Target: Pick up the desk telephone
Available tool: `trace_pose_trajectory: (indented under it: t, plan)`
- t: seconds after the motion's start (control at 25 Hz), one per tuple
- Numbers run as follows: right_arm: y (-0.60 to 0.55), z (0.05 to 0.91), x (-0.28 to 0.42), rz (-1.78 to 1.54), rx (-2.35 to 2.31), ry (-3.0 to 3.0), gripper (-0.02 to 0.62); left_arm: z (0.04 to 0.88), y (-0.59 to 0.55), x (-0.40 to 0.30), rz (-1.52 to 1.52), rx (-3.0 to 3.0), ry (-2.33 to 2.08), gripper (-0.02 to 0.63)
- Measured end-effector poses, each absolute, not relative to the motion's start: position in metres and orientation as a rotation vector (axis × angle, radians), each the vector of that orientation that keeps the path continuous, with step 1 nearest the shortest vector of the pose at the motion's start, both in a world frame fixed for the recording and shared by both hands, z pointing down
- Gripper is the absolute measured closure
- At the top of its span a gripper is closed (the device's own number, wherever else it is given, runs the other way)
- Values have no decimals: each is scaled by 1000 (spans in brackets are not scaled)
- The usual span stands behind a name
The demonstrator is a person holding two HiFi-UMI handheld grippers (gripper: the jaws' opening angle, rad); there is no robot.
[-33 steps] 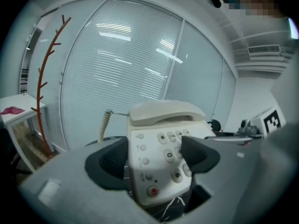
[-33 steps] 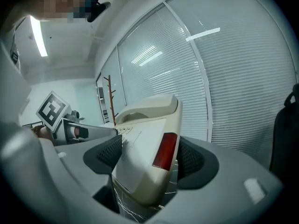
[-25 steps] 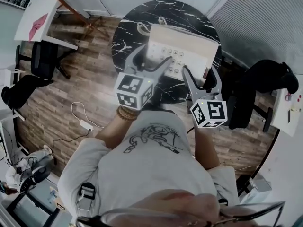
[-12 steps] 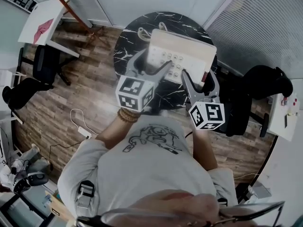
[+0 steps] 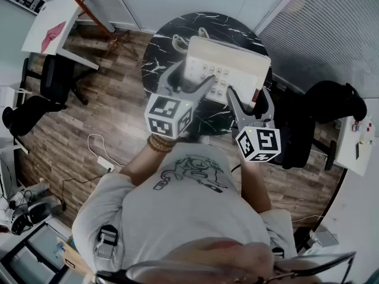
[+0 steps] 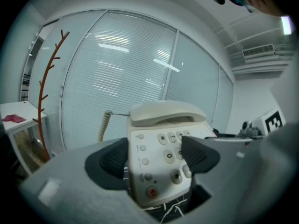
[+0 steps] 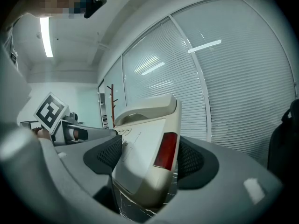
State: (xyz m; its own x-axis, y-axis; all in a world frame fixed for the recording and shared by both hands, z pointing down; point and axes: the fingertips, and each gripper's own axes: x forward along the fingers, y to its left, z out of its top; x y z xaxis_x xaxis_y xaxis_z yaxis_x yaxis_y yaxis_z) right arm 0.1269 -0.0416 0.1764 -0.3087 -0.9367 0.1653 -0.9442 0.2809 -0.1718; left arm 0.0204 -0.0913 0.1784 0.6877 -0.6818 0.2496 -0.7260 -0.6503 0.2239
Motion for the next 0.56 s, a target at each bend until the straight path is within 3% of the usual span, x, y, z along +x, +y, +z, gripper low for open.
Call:
trace_pose_trajectory:
  t: [0.56]
  plan:
    - [-54,176,129,373,1831,-2490,241,179,-104,23,200,2589,-1112,241]
